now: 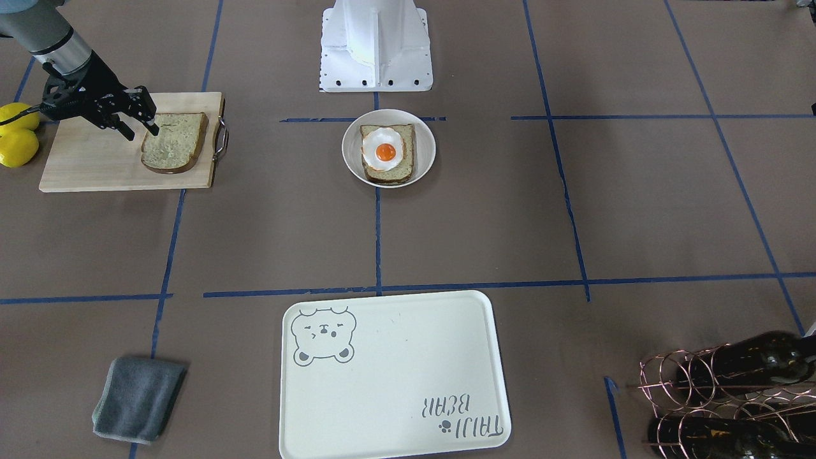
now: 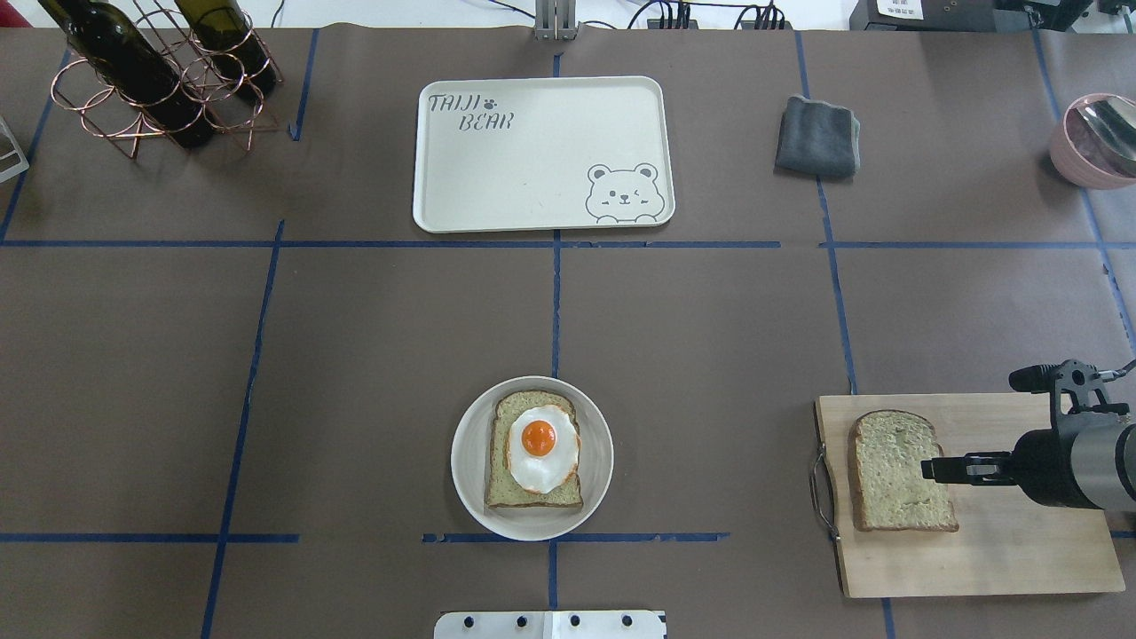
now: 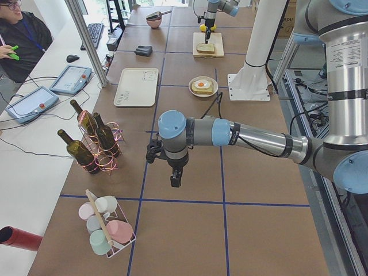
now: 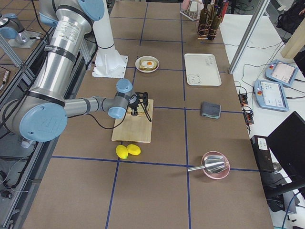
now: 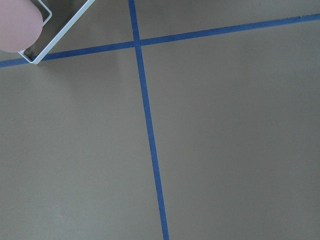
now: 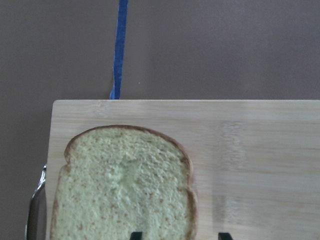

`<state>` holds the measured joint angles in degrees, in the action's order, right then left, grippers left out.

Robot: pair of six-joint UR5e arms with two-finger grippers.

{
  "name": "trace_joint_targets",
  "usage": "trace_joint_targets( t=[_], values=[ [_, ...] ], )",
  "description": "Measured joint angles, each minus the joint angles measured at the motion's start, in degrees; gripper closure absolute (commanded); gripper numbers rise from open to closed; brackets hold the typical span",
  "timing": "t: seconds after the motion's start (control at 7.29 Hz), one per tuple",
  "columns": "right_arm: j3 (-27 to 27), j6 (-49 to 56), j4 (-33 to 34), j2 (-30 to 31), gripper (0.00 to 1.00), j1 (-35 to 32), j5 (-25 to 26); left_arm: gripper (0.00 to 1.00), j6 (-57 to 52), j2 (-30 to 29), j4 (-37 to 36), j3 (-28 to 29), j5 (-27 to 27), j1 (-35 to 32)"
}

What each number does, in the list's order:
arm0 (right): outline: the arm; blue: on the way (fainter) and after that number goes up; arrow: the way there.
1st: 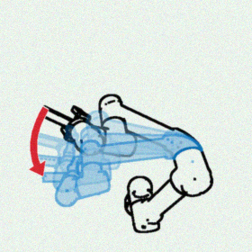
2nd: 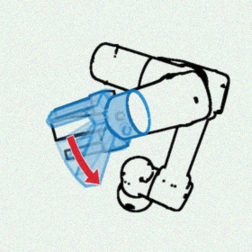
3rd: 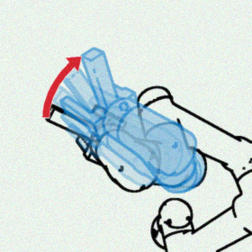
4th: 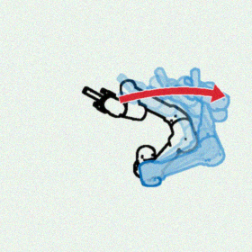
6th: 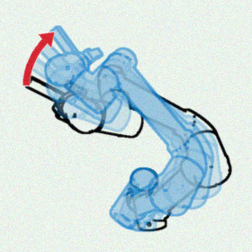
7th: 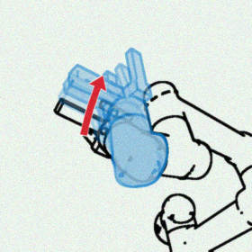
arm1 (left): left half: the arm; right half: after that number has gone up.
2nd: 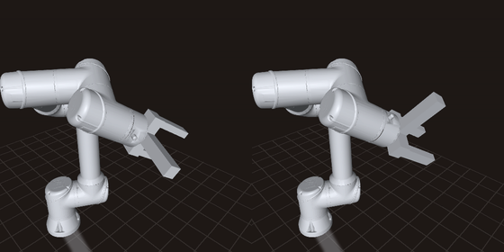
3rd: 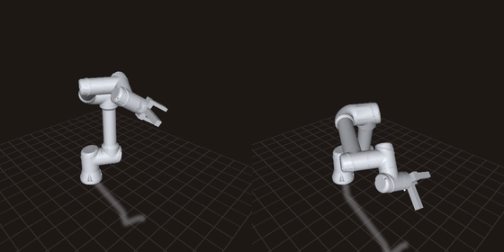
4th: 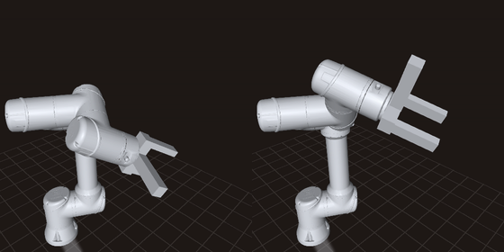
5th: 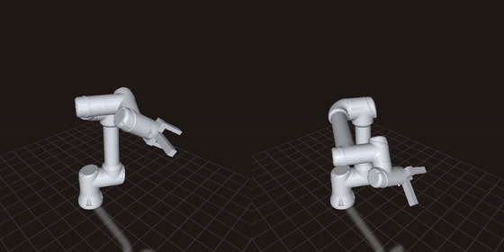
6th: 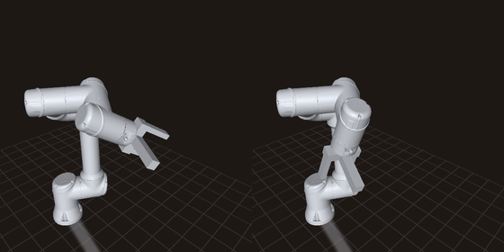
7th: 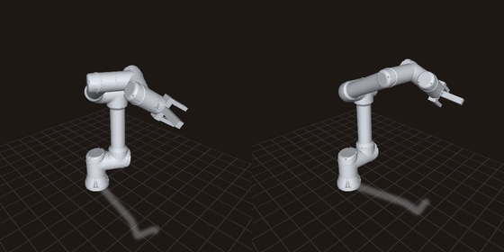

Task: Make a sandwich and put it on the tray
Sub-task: 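Lower the right gripper onto the bread slice on the cutting board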

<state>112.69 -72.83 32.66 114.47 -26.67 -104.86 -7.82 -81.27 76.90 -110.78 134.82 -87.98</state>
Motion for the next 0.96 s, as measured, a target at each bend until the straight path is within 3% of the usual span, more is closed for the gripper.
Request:
trace_joint_targets(
  t=[0.41,0.69,0.82,0.96],
  values=[
    [-0.6,-0.2,-0.2,-0.4,0.51,1.0,0.1,0.0,0.0,-0.1,0.0,0.1,-0.1,0.0],
    [-1.2,-0.2,-0.1,-0.8,0.63,1.4,0.2,0.0,0.0,-0.1,0.0,0.1,0.0,0.0],
    [-1.4,-0.2,-0.1,-0.9,0.74,1.5,0.2,0.0,0.0,-0.1,0.0,0.1,0.0,0.0],
    [-1.6,-0.2,-0.1,-1.0,0.98,1.5,0.2,0.0,0.0,-0.1,0.0,0.1,0.0,0.0]
  ],
)
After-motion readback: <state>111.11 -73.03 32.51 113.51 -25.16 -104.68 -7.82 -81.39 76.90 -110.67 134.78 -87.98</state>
